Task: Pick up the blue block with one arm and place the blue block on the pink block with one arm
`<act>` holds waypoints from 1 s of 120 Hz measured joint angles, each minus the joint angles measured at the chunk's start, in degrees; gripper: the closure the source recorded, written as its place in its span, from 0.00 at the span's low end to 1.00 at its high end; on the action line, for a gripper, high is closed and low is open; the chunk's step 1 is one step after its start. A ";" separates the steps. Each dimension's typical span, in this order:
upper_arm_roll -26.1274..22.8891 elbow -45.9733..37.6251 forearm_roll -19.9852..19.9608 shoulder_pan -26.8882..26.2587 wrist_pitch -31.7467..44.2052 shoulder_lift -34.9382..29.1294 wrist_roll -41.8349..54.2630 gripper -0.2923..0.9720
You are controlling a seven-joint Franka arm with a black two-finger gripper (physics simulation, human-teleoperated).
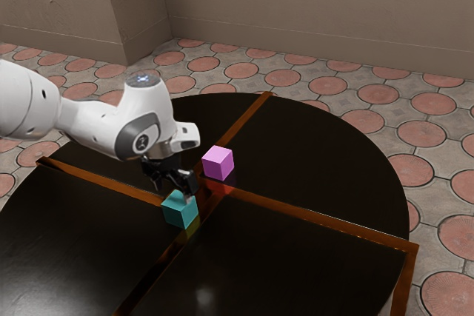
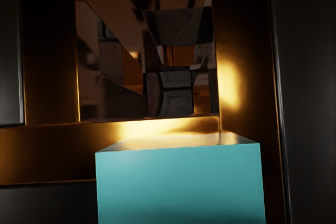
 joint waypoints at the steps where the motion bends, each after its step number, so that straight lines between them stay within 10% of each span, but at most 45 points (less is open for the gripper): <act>1: -0.02 0.01 0.00 -0.01 0.02 0.04 0.00 0.23; 120: -0.23 2.52 -0.05 0.00 0.80 6.17 0.50 0.23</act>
